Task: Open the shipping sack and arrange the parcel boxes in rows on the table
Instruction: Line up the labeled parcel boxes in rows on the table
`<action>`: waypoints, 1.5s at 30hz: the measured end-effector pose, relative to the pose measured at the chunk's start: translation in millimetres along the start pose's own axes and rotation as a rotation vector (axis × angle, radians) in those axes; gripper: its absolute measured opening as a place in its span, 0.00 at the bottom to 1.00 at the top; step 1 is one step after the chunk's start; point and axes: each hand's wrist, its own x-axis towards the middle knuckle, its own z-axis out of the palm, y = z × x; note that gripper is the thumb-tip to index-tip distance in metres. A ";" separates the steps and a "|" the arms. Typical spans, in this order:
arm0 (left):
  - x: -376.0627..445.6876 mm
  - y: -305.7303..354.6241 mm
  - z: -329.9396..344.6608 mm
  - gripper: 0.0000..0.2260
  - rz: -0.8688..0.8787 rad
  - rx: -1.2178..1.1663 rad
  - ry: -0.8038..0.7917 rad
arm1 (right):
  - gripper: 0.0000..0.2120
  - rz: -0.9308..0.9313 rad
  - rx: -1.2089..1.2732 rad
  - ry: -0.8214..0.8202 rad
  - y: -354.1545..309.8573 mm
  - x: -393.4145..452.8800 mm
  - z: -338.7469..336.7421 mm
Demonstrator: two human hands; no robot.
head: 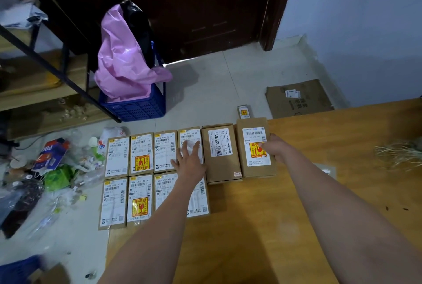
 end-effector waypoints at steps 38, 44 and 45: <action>2.3 2.0 -8.2 0.35 -0.010 0.018 -0.043 | 0.16 -0.010 -0.097 0.023 2.7 14.0 4.7; 1.4 -5.8 -21.4 0.30 -0.004 -0.080 0.026 | 0.12 0.005 -0.188 0.085 -3.4 13.1 6.8; 1.7 -9.4 -24.7 0.30 -0.014 -0.094 0.043 | 0.09 0.018 -0.205 0.100 -5.8 9.3 7.4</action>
